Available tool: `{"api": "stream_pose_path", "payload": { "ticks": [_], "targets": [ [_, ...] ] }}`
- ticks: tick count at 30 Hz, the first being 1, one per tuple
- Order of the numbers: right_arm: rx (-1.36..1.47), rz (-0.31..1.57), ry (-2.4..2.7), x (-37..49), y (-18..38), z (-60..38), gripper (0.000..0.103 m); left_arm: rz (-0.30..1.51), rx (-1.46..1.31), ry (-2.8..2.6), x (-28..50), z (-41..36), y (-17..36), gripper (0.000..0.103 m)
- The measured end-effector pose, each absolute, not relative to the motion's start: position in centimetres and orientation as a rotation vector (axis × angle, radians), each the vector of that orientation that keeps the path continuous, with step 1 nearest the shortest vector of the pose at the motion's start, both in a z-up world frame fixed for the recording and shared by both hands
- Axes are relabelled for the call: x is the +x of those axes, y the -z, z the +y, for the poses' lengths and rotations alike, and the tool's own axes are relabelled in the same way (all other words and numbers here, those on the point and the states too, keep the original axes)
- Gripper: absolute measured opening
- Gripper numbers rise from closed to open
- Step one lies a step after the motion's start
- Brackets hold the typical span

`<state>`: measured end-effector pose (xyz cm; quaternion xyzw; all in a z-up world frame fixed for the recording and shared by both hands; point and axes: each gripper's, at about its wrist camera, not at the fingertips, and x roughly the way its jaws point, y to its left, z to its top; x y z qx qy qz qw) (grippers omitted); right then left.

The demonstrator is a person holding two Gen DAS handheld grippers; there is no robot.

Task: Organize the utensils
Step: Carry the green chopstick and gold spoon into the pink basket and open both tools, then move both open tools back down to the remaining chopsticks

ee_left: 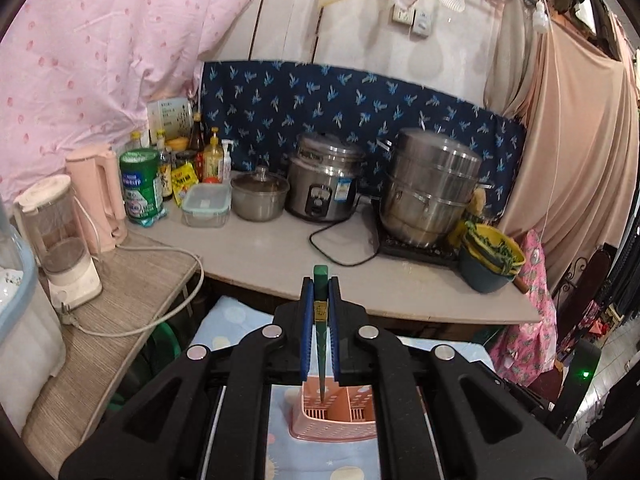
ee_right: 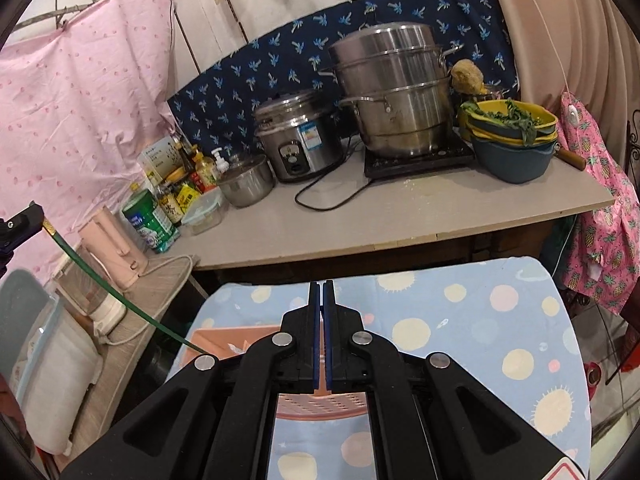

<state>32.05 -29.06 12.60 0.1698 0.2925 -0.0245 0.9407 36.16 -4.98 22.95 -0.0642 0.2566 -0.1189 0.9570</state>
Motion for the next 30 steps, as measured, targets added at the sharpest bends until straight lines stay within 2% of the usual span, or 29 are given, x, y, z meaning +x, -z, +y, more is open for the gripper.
{"api": "stream_pose_path", "payload": {
  "ticks": [7,8,9,10,12,16,24,30],
  "targets": [
    [0.331,0.642,0.048,33.2,-10.2,-28.7,0.003,0.593,-0.109,0.215,37.6,-5.3,-19.1,0.007],
    [0.328,0.638,0.05,33.2,-10.2,-28.6,0.006,0.597,-0.109,0.213,37.6,-5.2,-18.9,0.008],
    [0.322,0.636,0.052,33.1,-10.3,-28.5,0.012,0.604,-0.106,0.208,37.7,-5.1,-18.6,0.012],
    [0.317,0.63,0.054,32.9,-10.5,-28.4,0.016,0.609,-0.103,0.2,37.7,-5.0,-18.5,0.025],
    [0.314,0.612,0.057,32.3,-11.0,-28.3,0.03,0.606,-0.102,0.173,37.4,-4.6,-18.2,0.043],
    [0.319,0.59,0.056,30.9,-12.1,-28.3,0.034,0.594,-0.082,0.142,36.3,-4.0,-18.3,0.055],
    [0.317,0.569,0.055,26.2,-13.2,-27.7,0.05,0.616,-0.055,0.113,32.8,-3.0,-17.3,0.059],
    [0.307,0.57,0.051,21.5,-12.4,-26.7,0.056,0.661,-0.023,0.1,29.1,-2.5,-14.9,0.059]
  ]
}}
